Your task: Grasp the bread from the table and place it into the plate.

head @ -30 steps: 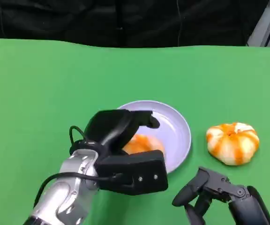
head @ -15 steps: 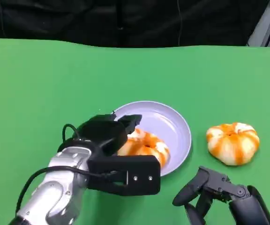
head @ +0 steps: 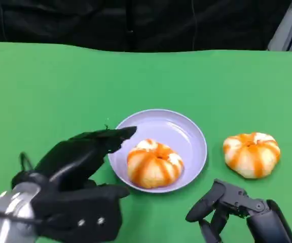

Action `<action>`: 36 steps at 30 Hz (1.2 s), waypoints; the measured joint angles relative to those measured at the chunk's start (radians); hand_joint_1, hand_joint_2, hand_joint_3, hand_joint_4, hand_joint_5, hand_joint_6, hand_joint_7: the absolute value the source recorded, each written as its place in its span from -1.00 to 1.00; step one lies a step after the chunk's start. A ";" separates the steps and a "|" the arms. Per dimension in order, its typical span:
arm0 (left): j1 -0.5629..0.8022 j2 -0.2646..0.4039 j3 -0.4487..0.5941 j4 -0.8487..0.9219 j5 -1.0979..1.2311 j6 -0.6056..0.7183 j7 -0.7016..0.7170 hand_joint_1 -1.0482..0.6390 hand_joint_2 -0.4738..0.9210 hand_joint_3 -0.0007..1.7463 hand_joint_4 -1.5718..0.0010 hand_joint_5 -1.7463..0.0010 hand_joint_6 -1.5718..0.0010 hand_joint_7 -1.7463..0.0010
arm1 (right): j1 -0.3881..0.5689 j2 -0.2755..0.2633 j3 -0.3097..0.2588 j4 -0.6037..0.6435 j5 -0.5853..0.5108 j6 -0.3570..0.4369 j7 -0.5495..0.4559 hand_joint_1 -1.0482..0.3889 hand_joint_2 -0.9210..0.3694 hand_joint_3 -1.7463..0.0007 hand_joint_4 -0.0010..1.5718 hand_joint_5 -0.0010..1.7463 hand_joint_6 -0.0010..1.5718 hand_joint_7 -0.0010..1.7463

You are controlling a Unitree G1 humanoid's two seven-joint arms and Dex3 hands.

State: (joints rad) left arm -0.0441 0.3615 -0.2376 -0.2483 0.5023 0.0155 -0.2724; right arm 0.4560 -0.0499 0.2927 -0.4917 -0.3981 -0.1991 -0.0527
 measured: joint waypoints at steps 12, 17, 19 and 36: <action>0.251 -0.077 0.194 -0.026 -0.355 -0.271 0.065 0.29 0.32 0.41 -0.18 -0.19 -0.45 0.60 | -0.015 -0.003 -0.005 0.006 0.000 0.000 0.000 0.24 -0.28 -0.31 0.04 0.79 -0.09 0.40; 0.314 -0.094 0.224 -0.017 -0.393 -0.326 0.067 0.33 0.24 0.59 -0.22 -0.68 -0.21 -0.29 | -0.017 -0.006 -0.008 0.008 0.006 0.000 0.001 0.25 -0.26 -0.33 0.03 0.78 -0.09 0.40; 0.336 -0.107 0.236 -0.019 -0.398 -0.336 0.082 0.32 0.15 0.69 -0.23 -0.80 -0.15 -0.50 | -0.017 -0.007 -0.009 0.008 0.017 0.000 0.001 0.25 -0.26 -0.33 0.02 0.79 -0.09 0.40; 0.371 -0.175 0.238 0.011 -0.415 -0.381 0.106 0.29 0.05 0.78 -0.13 -0.93 -0.07 -0.68 | -0.007 -0.024 -0.020 0.007 0.025 0.001 0.003 0.25 -0.22 -0.36 0.04 0.80 -0.07 0.39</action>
State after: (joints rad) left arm 0.3268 0.1862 0.0007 -0.2373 0.0876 -0.3655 -0.1665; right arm 0.4492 -0.0737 0.2726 -0.4849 -0.3735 -0.1976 -0.0500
